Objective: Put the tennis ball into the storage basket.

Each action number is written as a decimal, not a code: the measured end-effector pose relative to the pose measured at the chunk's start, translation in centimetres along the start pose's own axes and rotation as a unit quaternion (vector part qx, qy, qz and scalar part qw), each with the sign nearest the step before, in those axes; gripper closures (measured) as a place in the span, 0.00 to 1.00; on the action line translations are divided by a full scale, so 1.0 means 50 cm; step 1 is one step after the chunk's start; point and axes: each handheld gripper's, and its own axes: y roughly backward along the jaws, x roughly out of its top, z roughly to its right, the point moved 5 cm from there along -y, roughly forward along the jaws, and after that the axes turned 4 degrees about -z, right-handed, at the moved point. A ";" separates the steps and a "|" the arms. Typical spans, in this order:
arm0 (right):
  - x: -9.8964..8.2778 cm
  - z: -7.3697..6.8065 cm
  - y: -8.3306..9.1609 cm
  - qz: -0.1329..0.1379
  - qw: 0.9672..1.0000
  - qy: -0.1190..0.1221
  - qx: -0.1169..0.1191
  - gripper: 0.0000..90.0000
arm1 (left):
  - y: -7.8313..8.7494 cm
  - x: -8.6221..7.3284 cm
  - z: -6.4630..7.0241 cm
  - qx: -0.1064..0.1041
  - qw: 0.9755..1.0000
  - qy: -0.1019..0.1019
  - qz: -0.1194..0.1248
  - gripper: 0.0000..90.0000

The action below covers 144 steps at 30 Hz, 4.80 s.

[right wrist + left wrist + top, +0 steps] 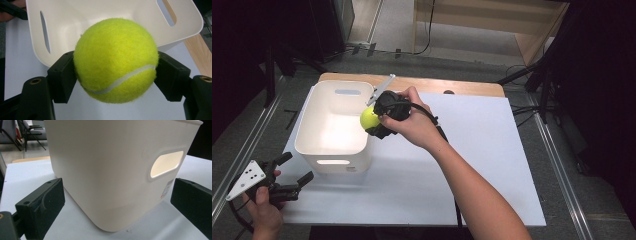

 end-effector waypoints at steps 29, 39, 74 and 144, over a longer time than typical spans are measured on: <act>0.043 -0.018 -0.023 0.009 1.000 0.011 0.011 0.27 | -0.001 0.000 0.000 0.000 1.000 0.000 0.000 0.00; 0.051 -0.028 -0.039 0.005 1.000 0.014 0.019 0.27 | 0.000 0.000 0.000 -0.001 1.000 0.000 0.000 0.00; 0.039 -0.039 -0.128 -0.044 0.998 0.023 0.026 0.27 | -0.001 0.000 -0.001 0.000 1.000 0.001 0.001 0.00; -0.252 0.019 0.029 0.068 0.990 -0.117 -0.031 0.00 | -0.003 -0.001 0.002 0.003 1.000 -0.003 -0.006 0.00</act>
